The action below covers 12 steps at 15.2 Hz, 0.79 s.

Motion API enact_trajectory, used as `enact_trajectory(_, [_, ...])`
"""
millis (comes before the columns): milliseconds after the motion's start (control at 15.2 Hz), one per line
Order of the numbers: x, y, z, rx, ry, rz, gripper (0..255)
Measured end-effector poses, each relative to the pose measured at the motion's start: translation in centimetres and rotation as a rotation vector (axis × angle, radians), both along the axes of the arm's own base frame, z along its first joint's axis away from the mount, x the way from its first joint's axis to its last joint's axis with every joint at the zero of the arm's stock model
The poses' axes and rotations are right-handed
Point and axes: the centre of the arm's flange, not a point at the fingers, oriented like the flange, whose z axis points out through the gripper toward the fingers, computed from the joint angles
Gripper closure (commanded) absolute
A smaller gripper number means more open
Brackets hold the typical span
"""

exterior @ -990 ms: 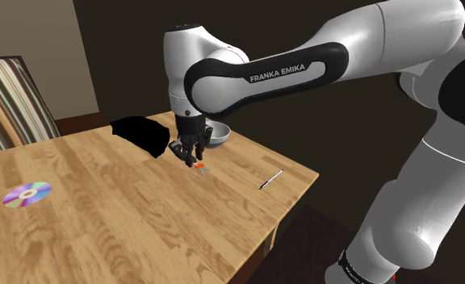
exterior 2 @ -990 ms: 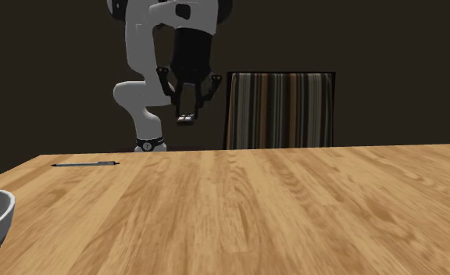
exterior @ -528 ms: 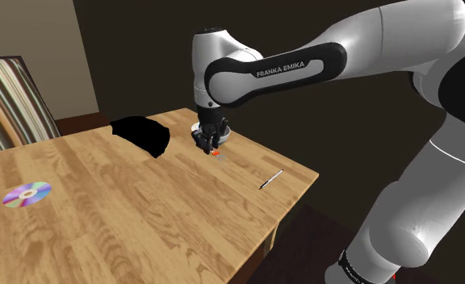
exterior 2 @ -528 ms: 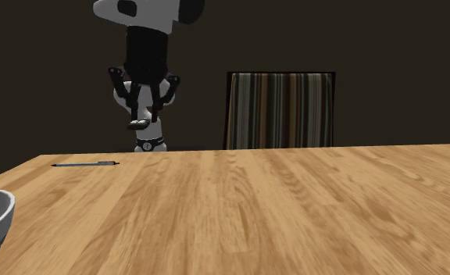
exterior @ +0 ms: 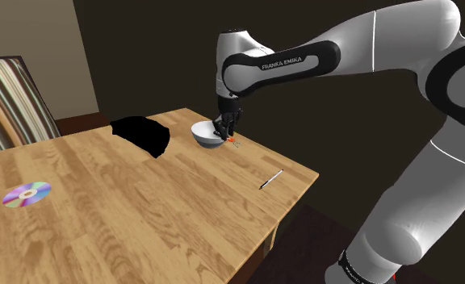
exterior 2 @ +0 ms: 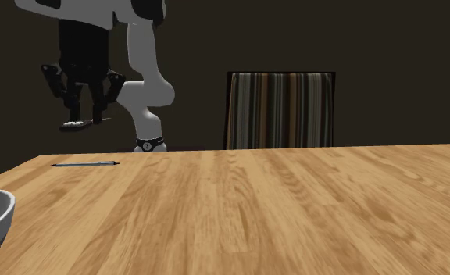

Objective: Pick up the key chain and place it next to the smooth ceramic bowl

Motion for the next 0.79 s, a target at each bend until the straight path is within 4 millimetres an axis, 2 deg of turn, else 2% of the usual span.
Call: enact_trajectory(792, [3.0, -15.4, -0.1, 0.0, -0.001, 0.0, 255])
